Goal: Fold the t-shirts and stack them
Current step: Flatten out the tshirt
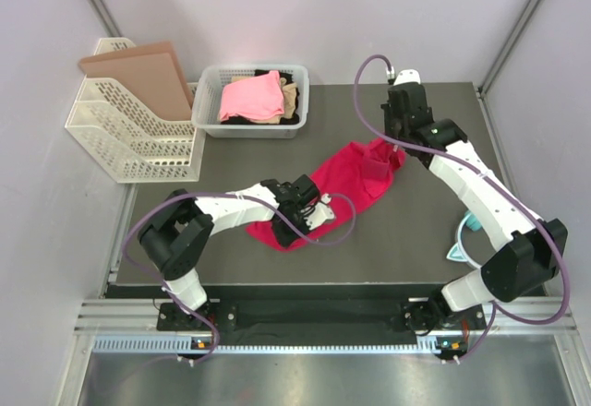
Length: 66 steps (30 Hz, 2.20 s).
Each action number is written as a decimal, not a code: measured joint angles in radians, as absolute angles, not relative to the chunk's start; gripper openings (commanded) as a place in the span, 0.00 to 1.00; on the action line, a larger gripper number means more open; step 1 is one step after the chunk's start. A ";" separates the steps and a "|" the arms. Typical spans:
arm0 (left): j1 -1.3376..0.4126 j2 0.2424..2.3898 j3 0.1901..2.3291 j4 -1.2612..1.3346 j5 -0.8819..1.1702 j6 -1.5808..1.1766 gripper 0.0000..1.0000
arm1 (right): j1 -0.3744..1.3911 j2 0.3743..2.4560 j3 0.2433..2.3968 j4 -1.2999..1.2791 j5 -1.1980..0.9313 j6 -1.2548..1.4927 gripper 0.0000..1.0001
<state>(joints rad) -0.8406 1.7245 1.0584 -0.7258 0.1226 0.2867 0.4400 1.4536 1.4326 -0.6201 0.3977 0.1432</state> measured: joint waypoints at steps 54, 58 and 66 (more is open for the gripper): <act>-0.301 1.380 1.037 -0.908 0.030 0.696 0.00 | 0.409 1.193 1.067 -0.714 0.318 0.392 0.00; -0.219 1.602 1.211 -0.776 -0.031 0.690 0.00 | 0.369 1.305 1.077 -0.620 0.360 0.376 0.00; -0.184 1.692 1.296 -0.628 -0.150 0.660 0.54 | 0.343 1.465 1.163 -0.531 0.411 0.312 0.28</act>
